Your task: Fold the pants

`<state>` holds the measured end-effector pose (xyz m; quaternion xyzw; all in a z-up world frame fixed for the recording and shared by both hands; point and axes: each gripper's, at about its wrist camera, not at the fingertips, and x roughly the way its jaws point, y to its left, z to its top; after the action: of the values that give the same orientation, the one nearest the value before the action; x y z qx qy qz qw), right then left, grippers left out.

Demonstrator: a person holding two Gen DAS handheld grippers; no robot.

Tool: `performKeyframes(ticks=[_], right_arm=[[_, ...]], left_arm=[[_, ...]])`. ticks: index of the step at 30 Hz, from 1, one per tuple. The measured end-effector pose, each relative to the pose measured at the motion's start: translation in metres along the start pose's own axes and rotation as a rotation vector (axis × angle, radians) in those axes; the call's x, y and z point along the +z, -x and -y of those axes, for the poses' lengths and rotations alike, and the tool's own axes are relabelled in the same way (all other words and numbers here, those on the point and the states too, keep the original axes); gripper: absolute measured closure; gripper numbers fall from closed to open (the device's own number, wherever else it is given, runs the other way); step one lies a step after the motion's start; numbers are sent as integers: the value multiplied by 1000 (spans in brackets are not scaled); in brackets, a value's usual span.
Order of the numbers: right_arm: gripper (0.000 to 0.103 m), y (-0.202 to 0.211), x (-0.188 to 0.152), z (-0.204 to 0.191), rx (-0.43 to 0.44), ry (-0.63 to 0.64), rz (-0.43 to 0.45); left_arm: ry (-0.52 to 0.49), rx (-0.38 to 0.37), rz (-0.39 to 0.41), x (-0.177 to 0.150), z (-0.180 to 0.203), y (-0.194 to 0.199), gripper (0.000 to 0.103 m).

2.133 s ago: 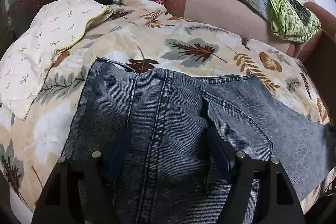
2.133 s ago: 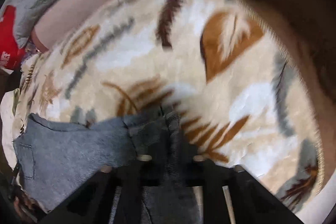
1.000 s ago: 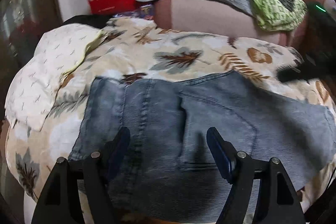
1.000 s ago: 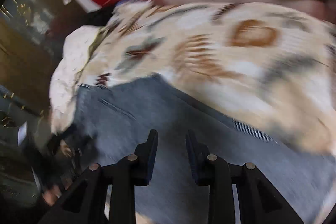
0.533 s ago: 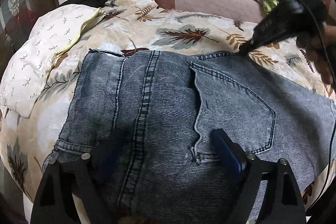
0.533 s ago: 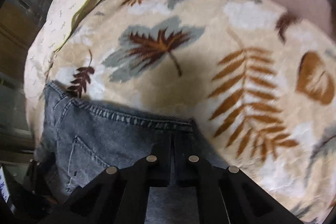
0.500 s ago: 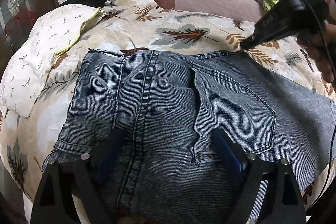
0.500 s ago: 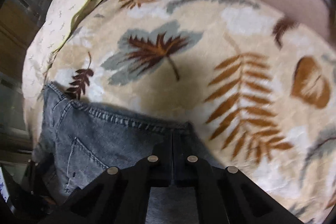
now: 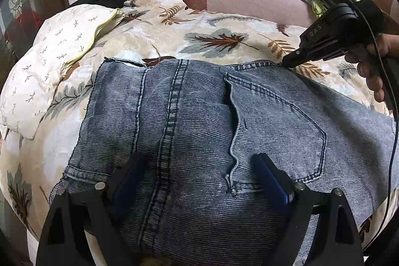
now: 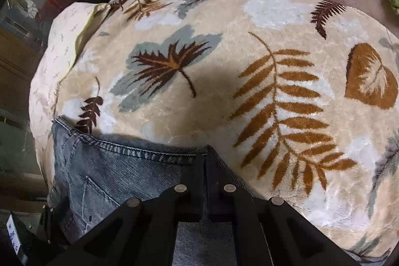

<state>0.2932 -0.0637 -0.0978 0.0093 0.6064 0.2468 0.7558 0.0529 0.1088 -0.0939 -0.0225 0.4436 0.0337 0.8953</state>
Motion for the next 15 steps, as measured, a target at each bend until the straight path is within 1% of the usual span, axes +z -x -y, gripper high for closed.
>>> performKeyframes(ticks=[1, 2, 4, 5, 9, 11, 13, 15], right_arm=[[80, 2, 0, 2, 3, -6, 3], [70, 6, -1, 5, -10, -17, 16], [13, 10, -1, 9, -5, -27, 37], [6, 11, -1, 10, 9, -28, 42], [5, 13, 1, 5, 9, -4, 37], [11, 12, 1, -2, 1, 25, 24], [31, 9, 1, -5, -9, 36, 16], [43, 1, 2, -5, -32, 29, -12]], left_arm=[[1, 0, -1, 0, 0, 0, 13], [1, 0, -1, 0, 0, 0, 13], [2, -2, -2, 0, -1, 0, 13], [2, -3, -2, 0, -1, 0, 13], [2, -1, -2, 1, 0, 0, 13], [2, -1, -2, 1, 0, 0, 13], [1, 0, -2, 1, 0, 0, 13], [-1, 1, -1, 1, 0, 0, 12]])
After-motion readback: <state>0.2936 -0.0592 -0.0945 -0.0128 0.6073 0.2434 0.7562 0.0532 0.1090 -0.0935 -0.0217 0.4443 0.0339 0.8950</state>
